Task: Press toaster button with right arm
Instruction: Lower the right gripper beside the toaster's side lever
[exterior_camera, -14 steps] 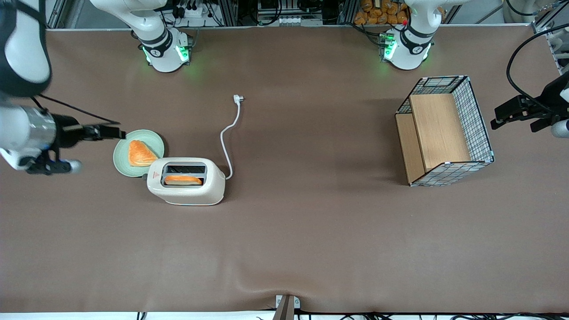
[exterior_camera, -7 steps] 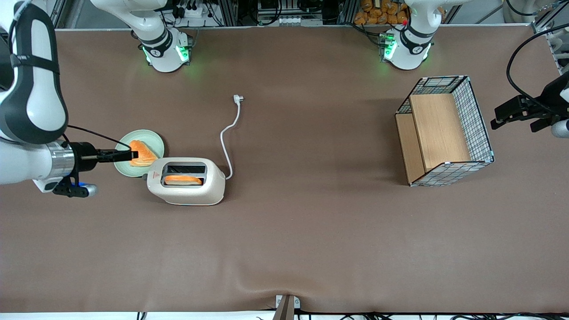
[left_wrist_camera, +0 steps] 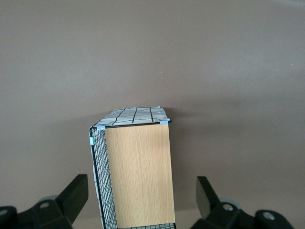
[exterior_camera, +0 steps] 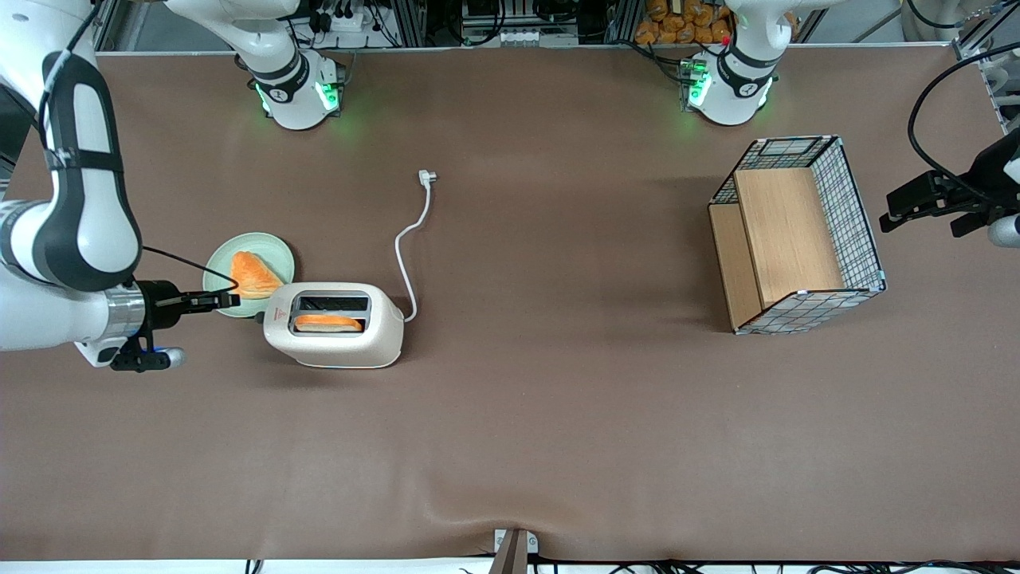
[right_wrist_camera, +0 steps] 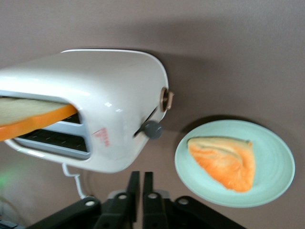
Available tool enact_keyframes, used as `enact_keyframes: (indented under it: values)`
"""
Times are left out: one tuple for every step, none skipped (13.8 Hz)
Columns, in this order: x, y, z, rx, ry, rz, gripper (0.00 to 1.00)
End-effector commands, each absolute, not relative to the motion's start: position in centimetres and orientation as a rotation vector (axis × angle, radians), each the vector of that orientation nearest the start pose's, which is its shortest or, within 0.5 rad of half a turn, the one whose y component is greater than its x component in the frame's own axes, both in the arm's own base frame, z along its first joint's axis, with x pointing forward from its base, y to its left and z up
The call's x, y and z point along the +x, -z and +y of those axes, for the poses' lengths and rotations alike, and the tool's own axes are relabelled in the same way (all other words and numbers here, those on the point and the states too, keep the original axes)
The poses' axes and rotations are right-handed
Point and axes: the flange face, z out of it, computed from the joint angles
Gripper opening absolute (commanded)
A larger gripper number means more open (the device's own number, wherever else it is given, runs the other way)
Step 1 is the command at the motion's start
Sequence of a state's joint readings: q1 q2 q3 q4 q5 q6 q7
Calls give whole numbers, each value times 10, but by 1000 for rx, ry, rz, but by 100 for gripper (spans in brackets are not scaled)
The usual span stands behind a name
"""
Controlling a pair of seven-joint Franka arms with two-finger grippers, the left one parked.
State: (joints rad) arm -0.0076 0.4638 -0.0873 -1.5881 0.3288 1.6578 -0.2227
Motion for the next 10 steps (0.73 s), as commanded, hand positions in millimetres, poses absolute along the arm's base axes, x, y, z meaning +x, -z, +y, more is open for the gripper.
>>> enact_keyframes:
  values:
    - [632, -337, -21, -2746, -446, -76, 0]
    - [631, -334, -21, -2740, -438, -68, 0]
    - [630, -329, -19, -2725, -435, -58, 0]
    - [630, -327, -18, -2713, -428, -47, 0]
    - [630, -319, -17, -2708, -433, -48, 0]
    - [631, -318, -19, -2703, -420, -43, 0]
    - [632, -313, -20, -2693, -419, -53, 0]
    - [632, -309, -20, -2681, -420, -52, 0]
    - [632, -304, -19, -2667, -422, -41, 0]
    - [634, -300, -19, -2660, -412, -32, 0]
